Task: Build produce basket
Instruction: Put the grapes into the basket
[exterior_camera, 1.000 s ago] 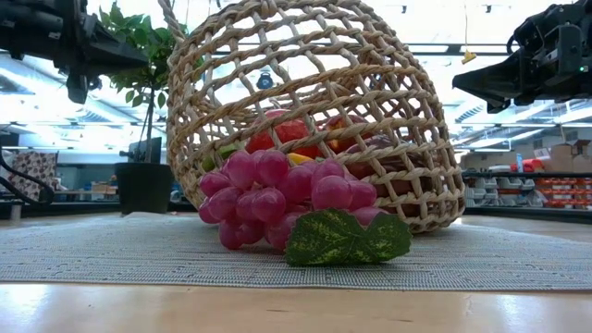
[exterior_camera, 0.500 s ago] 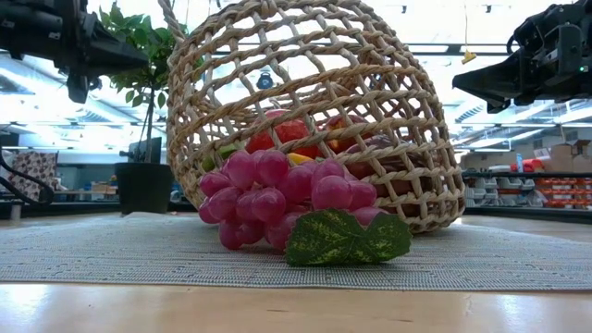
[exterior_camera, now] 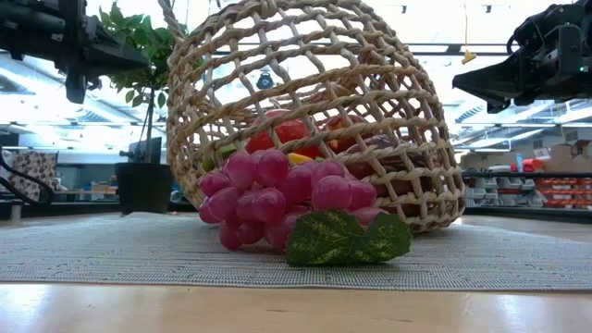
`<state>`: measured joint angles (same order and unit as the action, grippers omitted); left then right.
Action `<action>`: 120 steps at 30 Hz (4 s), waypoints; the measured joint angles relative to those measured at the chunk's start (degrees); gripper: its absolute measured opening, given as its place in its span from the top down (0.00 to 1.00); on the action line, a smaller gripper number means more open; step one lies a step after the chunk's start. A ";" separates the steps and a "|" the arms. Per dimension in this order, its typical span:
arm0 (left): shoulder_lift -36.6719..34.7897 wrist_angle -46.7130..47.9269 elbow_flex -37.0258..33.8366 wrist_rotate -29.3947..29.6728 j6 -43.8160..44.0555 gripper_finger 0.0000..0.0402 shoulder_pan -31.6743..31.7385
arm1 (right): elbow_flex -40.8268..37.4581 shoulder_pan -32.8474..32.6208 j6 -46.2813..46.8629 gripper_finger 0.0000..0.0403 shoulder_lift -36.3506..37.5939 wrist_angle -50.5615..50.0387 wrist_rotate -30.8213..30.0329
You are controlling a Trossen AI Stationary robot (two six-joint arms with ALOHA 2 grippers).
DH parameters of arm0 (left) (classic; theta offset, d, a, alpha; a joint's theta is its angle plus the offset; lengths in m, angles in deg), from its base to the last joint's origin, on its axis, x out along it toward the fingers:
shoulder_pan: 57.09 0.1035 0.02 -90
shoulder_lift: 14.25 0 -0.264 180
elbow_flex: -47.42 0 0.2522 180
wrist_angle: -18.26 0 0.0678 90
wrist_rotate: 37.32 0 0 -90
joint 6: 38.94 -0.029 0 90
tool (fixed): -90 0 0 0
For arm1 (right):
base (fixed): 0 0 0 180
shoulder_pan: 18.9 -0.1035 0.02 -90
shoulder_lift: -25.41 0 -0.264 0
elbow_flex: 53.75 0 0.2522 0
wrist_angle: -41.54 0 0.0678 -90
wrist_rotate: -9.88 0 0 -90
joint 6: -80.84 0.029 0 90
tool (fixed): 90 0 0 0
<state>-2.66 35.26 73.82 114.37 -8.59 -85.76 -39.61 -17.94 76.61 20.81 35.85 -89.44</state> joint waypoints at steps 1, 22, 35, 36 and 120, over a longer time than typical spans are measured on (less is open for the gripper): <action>0.00 0.00 0.00 0.66 0.01 0.97 0.00 | -0.02 0.01 0.00 0.88 0.00 -0.01 0.01; 0.02 13.79 0.04 -5.81 10.92 0.96 14.66 | -0.02 -0.01 -0.01 0.88 0.00 -0.01 0.02; 0.75 13.85 0.06 -2.82 8.84 0.98 22.16 | -0.02 0.00 0.00 0.88 0.00 0.00 0.02; 1.20 13.97 0.07 -2.83 8.13 0.97 22.13 | -0.02 -0.01 -0.02 0.88 0.00 0.00 0.02; 99.09 5.28 60.44 -36.30 -33.11 0.47 -9.38 | -0.01 -0.01 0.00 0.88 0.00 0.02 0.02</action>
<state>96.43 40.54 134.26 78.06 -41.70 -95.14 -39.62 -17.95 76.61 20.81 35.88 -89.42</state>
